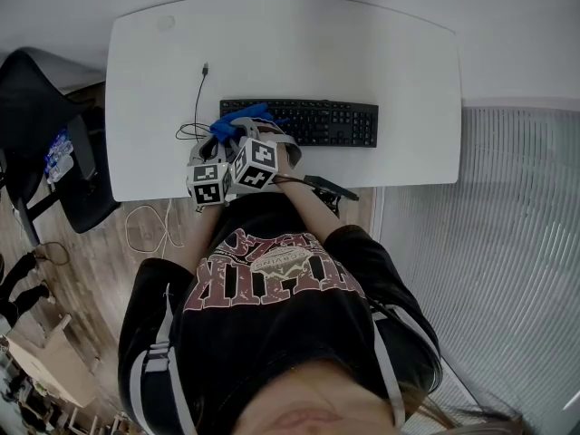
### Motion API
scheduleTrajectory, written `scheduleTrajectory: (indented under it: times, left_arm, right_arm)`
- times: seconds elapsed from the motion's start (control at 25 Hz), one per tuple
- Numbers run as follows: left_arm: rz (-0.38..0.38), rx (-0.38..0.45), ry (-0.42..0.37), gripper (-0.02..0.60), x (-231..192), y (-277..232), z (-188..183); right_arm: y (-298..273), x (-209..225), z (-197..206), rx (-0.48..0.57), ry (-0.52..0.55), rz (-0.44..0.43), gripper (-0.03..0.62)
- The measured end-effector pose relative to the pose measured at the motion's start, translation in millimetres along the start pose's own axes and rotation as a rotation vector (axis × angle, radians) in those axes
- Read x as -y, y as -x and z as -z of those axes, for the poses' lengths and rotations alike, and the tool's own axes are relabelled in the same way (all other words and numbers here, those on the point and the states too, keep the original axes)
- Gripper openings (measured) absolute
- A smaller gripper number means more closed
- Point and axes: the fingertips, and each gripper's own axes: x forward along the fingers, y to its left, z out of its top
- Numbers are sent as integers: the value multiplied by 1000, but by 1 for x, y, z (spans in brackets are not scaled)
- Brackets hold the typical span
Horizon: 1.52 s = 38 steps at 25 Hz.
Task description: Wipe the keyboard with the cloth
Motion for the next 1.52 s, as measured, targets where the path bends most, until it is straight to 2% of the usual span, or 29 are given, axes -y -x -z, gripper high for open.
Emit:
scheduleTrajectory:
  times: [1.52]
  left_arm:
    - [-78, 5, 20, 29, 0, -2, 3]
  right_arm:
    - [29, 21, 52, -44, -82, 68, 64]
